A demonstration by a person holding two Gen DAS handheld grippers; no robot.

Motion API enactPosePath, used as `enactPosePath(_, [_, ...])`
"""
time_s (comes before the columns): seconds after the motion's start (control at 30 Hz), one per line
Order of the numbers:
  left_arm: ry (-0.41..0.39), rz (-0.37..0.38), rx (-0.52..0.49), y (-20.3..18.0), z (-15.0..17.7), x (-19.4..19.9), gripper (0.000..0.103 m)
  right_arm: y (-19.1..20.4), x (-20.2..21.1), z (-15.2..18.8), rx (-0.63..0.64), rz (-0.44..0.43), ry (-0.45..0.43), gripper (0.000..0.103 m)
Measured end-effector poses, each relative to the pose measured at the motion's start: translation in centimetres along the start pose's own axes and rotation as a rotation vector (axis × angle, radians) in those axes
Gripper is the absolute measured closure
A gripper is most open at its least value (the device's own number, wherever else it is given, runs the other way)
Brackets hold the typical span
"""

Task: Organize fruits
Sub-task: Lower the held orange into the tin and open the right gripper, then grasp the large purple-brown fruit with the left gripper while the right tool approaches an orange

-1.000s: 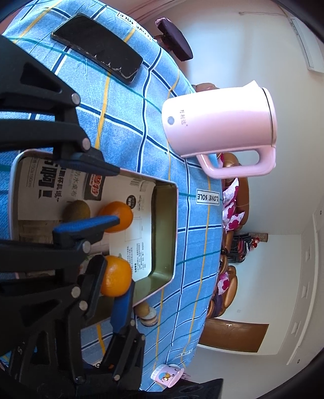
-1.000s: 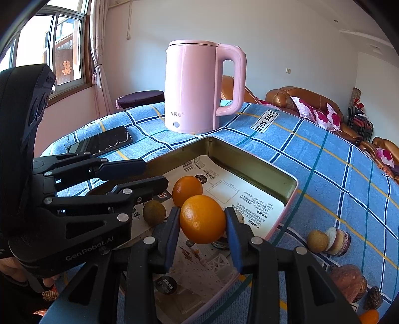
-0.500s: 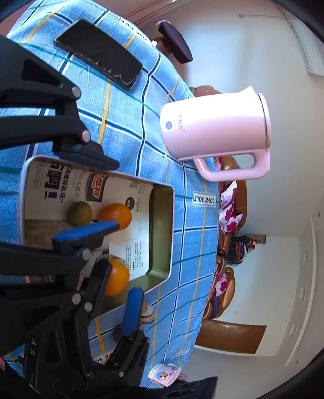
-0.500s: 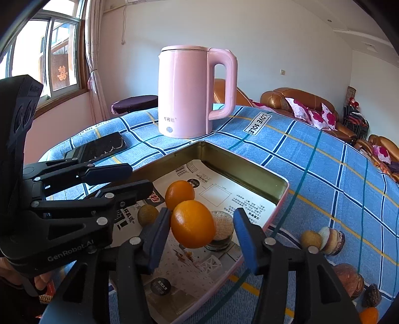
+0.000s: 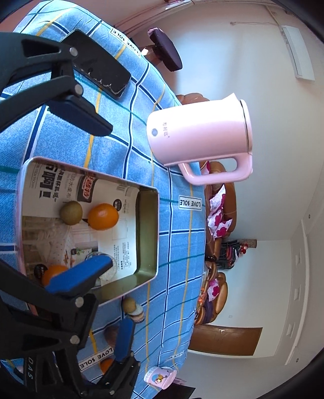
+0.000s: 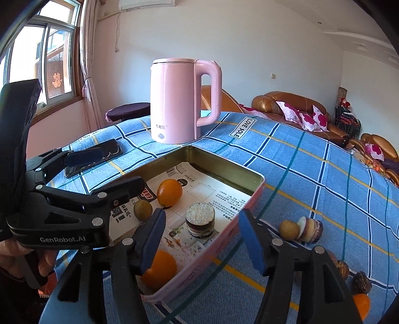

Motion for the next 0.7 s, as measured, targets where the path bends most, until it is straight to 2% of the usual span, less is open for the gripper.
enactPosePath(0.2, [-0.011, 0.024, -0.039, -2.2, -0.6, 0.5, 0.005, -2.2, 2.7, 1.6, -0.034, 0.051, -0.007, 0.038])
enactPosePath(0.33, [-0.021, 0.053, -0.082, -4.7, -1.1, 0.9, 0.005, -5.0, 4.8, 3.3, -0.067, 0.129, -0.001, 0.038])
enactPosePath(0.6, [-0.015, 0.179, -0.183, -12.1, -2.0, 0.9, 0.005, -13.2, 9.0, 7.0, -0.24, 0.3, 0.022, 0.038])
enactPosePath(0.7, [0.011, 0.226, -0.195, -14.4, -2.1, 0.0, 0.004, -15.5, 9.9, 7.9, -0.309, 0.322, 0.032, 0.038])
Point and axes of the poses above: each gripper's, at about its wrist camera, not at the fingertips, and x roughly against the way its jaws point, y to its left, z to its underside, the point moved 3 cm from there along -x, roughly the way its jaws point, and after that the axes turned 2 degrees about -z, right-handed, at the moved point
